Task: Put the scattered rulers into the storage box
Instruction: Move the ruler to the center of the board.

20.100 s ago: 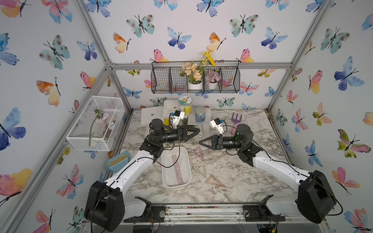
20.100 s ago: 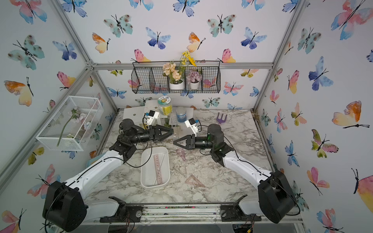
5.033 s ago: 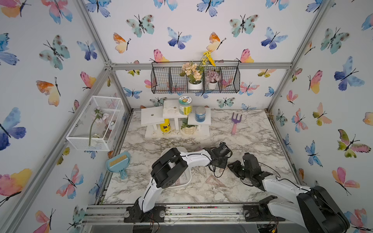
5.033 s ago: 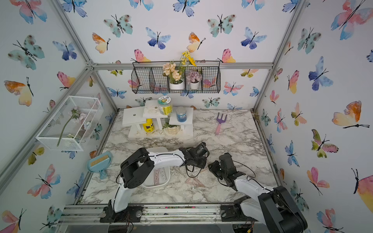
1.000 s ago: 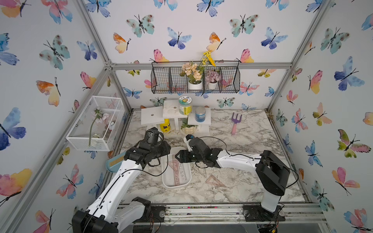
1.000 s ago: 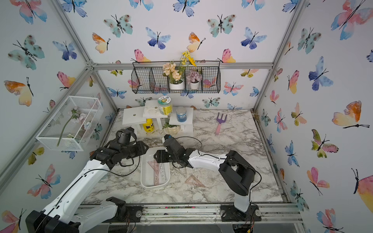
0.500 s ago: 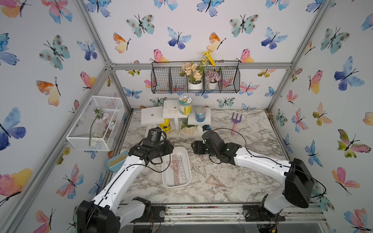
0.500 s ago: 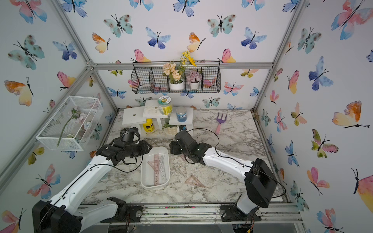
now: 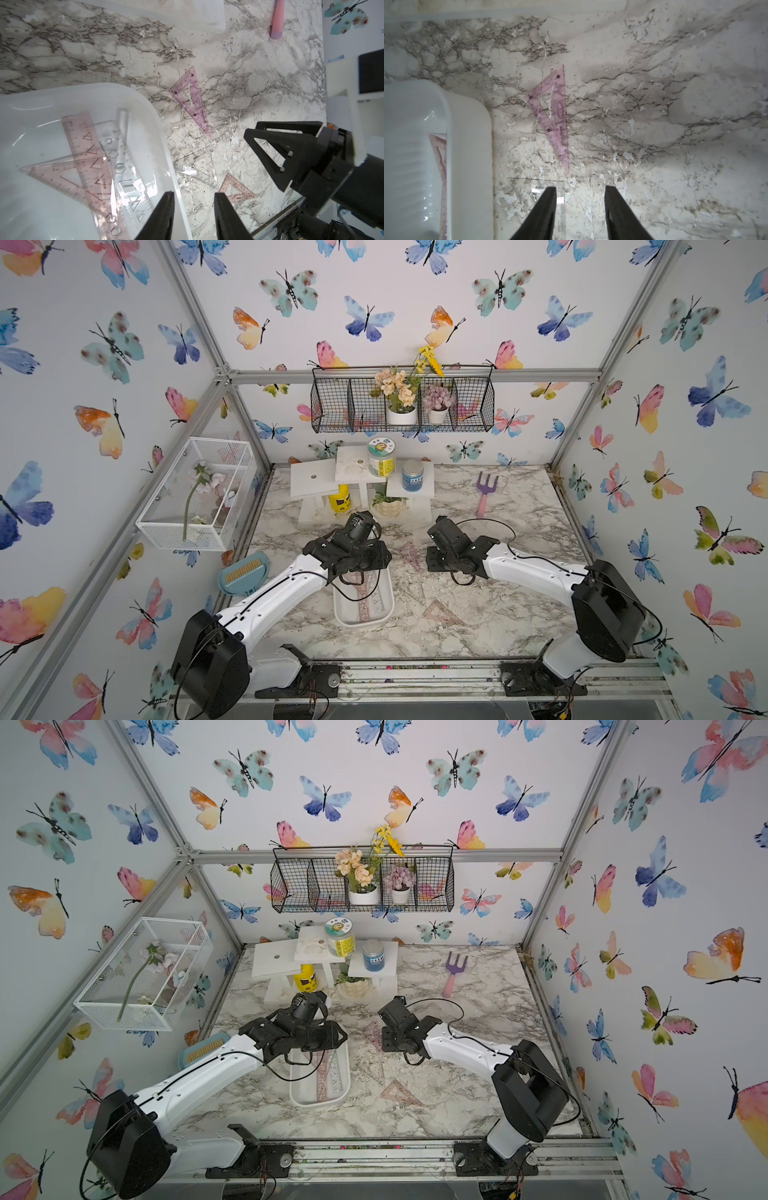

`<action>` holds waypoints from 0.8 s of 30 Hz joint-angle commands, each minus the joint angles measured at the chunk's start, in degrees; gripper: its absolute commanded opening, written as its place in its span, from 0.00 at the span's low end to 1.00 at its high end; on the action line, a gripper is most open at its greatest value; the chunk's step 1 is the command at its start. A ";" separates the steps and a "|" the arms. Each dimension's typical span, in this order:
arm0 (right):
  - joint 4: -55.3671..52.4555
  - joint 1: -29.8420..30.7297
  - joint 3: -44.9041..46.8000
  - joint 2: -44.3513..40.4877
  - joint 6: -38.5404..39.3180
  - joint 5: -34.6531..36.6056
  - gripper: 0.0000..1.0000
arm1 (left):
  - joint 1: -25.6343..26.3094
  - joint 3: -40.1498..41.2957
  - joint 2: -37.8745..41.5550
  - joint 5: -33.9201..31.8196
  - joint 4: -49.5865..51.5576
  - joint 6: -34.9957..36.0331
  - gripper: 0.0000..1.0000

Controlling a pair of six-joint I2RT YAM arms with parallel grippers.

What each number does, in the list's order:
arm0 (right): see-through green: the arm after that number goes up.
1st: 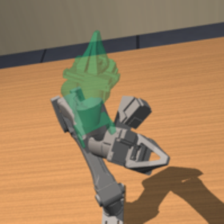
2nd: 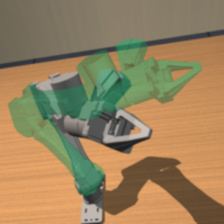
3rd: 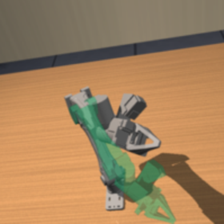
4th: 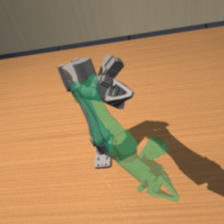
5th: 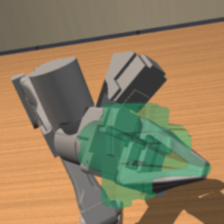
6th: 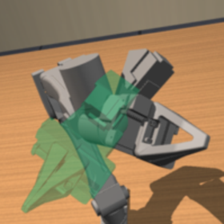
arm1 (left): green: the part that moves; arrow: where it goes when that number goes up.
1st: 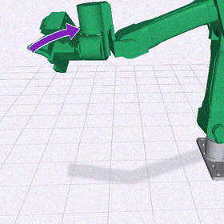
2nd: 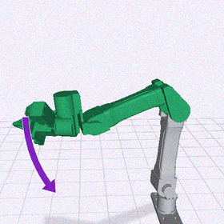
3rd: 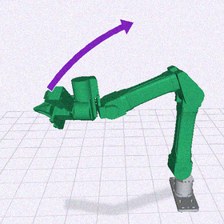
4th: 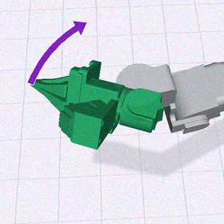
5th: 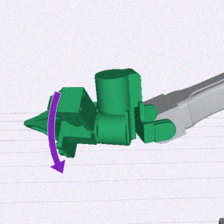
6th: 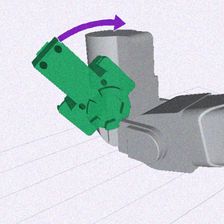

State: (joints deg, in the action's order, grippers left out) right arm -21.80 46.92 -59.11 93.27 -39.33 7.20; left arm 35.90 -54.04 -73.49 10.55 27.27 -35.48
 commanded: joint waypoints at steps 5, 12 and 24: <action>-3.18 0.19 -6.25 7.54 1.52 -0.35 0.36 | 0.37 0.24 0.53 -1.42 -0.49 -0.64 0.37; -5.51 0.19 -15.29 15.71 3.01 0.15 0.35 | -1.12 2.14 1.90 -1.52 -0.46 -0.55 0.37; -1.03 0.72 -19.84 20.30 3.70 -5.75 0.46 | -3.85 3.22 4.48 -1.14 0.47 0.58 0.37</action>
State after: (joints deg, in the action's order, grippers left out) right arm -24.47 47.09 -78.48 113.91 -36.16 4.82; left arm 32.91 -51.29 -70.83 10.11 27.03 -35.94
